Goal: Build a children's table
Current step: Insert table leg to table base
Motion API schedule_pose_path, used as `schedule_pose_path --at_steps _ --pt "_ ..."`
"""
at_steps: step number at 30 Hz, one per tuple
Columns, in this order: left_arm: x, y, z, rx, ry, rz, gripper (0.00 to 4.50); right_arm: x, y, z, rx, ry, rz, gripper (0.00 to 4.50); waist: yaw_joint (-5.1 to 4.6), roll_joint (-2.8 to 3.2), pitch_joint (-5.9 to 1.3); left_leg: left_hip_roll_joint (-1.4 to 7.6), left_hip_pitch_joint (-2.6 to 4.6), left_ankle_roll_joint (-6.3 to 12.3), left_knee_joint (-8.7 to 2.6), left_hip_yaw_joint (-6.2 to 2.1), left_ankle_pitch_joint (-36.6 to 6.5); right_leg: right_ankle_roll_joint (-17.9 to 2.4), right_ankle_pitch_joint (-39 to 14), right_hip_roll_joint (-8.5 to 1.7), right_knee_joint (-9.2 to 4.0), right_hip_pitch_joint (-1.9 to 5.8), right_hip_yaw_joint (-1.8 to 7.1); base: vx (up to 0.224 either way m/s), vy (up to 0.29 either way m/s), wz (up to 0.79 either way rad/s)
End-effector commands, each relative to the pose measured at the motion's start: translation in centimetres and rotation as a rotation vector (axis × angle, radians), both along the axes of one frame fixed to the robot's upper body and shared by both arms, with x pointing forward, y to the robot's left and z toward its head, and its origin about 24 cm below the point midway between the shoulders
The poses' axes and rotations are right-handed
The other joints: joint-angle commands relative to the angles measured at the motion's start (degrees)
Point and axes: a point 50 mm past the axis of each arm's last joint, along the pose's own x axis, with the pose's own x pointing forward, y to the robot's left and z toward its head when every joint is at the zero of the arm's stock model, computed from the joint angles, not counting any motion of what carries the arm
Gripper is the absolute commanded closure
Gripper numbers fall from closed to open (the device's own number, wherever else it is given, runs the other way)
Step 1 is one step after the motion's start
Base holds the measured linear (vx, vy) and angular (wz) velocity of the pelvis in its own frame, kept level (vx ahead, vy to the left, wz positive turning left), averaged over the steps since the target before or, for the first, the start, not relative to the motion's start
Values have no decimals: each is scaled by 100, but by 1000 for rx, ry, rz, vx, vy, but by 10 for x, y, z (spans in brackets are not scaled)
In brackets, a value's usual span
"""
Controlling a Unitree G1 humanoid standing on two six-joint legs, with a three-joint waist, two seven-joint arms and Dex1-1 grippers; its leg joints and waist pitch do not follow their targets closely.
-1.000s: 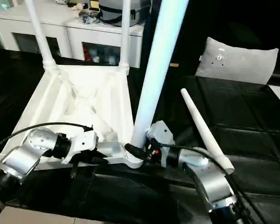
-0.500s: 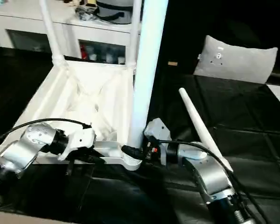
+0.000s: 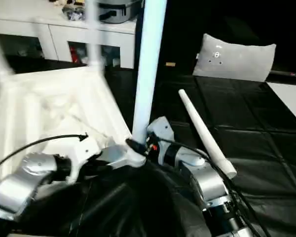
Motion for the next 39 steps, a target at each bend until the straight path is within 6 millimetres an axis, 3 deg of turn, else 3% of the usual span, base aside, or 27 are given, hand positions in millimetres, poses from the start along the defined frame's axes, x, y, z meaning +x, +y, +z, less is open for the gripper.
schedule_pose_path --at_steps 1,5,13,15,17,18,19,21,22,24,25,26,28,30,35,36,39 --pt "4 -23 27 -65 -112 -30 450 -14 -9 -51 -134 247 -53 262 73 77 -121 333 -18 46 -431 -105 -1329 -1033 -1105 -533 -561 65 331 0 0 0" --pt "3 -32 29 -47 -114 -25 450 -12 -5 -54 -131 258 -52 262 114 48 -138 318 -25 105 -420 -91 -1112 -1021 -742 -529 -550 104 321 0 0 0" --pt "10 -20 28 54 -144 48 450 -5 -1 -51 -81 237 -77 262 97 74 -109 317 -20 -14 -453 -126 -1545 -894 -1508 -540 -605 75 310 0 0 0" --pt "11 -17 28 62 -148 58 450 -4 0 -49 -54 236 -82 192 74 75 -96 310 -4 -48 -449 -127 -1748 -865 -1736 -541 -628 42 320 0 0 0" --pt "12 -17 29 65 -148 61 450 -3 0 -48 -47 229 -85 192 83 81 -109 313 10 -50 -435 -120 -1733 -876 -1772 -548 -643 25 331 0 0 0" --pt "13 -15 29 67 -158 59 450 -2 0 -47 -44 210 -86 172 98 87 -123 323 16 -60 -429 -118 -1634 -898 -1654 -556 -637 24 334 0 0 0" --pt "14 -15 29 66 -167 52 450 -2 0 -46 -38 206 -84 172 105 87 -165 327 -22 -50 -422 -121 -1346 -944 -1076 -539 -568 91 333 0 0 0" --pt "16 -14 29 65 -175 38 450 -3 -1 -44 -23 202 -76 148 118 93 -196 312 -31 40 -386 -99 -910 -1055 -103 -502 -485 115 311 0 0 0" --pt "17 -11 29 77 -186 17 450 -3 -2 -43 -15 186 -78 141 129 131 -197 310 -34 55 -380 -100 -792 -1090 130 -502 -463 118 308 0 0 0" --pt "18 -9 27 88 -184 1 450 -5 -3 -42 -13 170 -66 125 175 116 -200 303 -26 132 -353 -74 -608 -1154 633 -496 -437 128 305 0 0 0" --pt "18 -8 26 93 -181 -6 450 -6 -4 -41 -11 163 -55 125 181 87 -204 298 -32 139 -350 -68 -567 -1193 740 -491 -423 154 297 0 0 0" --pt "18 -6 25 98 -174 -32 450 -7 -6 -39 -3 138 -56 114 193 120 -211 291 -32 146 -338 -65 -540 -1212 789 -500 -414 162 301 0 0 0" --pt "19 -3 22 101 -167 -78 450 -11 -12 -33 20 67 -46 91 218 103 -200 286 -37 198 -327 -53 -485 -1204 809 -500 -415 170 303 0 0 0" --pt "21 -1 21 106 -176 -137 450 -15 -17 -27 39 24 -33 81 254 157 -185 290 -32 235 -323 -47 -520 -1145 706 -498 -435 162 302 0 0 0" --pt "21 3 15 134 -169 -246 450 -25 -30 -20 57 24 25 33 312 175 -187 312 -8 229 -324 -52 -619 -1127 579 -497 -419 166 297 0 0 0" --pt "21 4 14 135 -159 -272 450 -26 -34 -18 61 13 39 25 328 226 -187 309 -16 240 -324 -57 -583 -1136 639 -507 -411 169 298 0 0 0" --pt "20 7 11 142 -129 -366 450 -29 -44 -10 67 -17 91 5 333 215 -206 307 -12 268 -301 -53 -501 -1190 895 -503 -385 183 291 0 0 0"
